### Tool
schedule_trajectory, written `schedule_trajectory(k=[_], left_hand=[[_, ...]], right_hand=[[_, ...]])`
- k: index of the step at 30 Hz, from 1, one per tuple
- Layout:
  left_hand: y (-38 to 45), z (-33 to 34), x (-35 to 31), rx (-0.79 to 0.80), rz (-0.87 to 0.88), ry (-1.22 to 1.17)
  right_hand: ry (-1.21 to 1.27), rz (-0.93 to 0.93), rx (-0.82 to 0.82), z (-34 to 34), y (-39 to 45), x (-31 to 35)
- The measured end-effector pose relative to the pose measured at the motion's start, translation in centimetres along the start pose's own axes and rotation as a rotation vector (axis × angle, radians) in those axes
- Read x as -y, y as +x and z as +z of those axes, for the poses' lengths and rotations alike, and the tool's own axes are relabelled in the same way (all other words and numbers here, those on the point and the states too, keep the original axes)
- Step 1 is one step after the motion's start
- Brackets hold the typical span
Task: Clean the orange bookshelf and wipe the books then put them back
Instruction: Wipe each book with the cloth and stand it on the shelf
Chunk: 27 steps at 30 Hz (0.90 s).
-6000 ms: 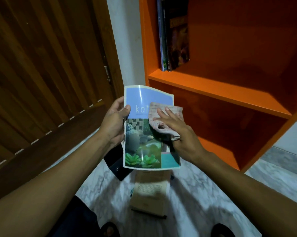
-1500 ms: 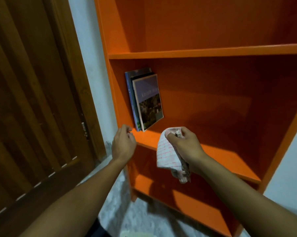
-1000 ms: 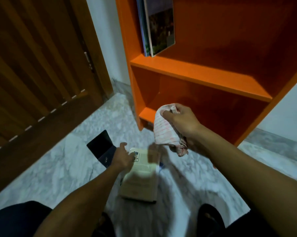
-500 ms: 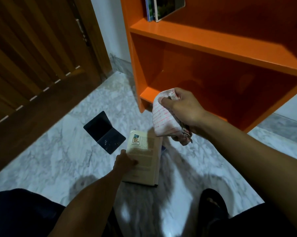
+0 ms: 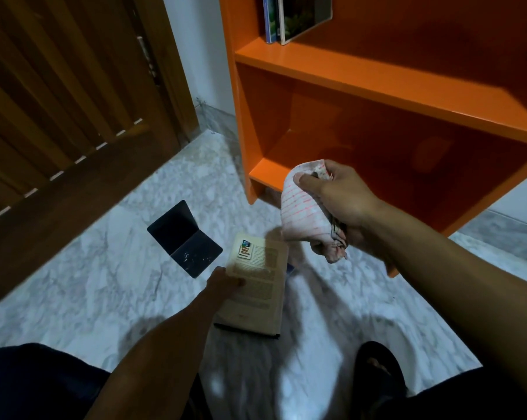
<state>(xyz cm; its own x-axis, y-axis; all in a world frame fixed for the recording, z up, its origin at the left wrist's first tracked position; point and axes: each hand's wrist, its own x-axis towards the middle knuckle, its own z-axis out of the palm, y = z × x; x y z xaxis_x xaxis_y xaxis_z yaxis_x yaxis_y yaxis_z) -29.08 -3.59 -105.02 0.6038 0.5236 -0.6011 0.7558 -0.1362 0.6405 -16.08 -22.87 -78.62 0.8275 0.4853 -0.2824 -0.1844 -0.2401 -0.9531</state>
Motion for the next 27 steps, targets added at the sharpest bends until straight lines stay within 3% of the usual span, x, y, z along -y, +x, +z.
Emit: schedule_trajectory(k=[6,11,17,22,27], left_hand=[[-1.2,-1.0,-3.0,0.012,0.139,-0.135],[-1.4,-2.2,-4.3,-0.012,0.169,0.026],[-4.7,-7.0,-8.5,-0.067,0.212,-0.181],[-9.9,-12.8,-14.3,-0.051,0.338,-0.292],[-16.4,-17.7,-17.9,0.036,0.450,-0.354]], right_hand=[[0.615,0.368,0.021,-2.0,-0.4,1.7],[0.692,0.450,0.030,-3.2,-1.7,2.6],[0.791,0.485,-0.038,-2.7,-2.1,3.3],[0.717,0.455,-0.071,-2.7,-1.4,2.6],[0.525,0.152,-0.274,-1.8,-0.4,3.2]])
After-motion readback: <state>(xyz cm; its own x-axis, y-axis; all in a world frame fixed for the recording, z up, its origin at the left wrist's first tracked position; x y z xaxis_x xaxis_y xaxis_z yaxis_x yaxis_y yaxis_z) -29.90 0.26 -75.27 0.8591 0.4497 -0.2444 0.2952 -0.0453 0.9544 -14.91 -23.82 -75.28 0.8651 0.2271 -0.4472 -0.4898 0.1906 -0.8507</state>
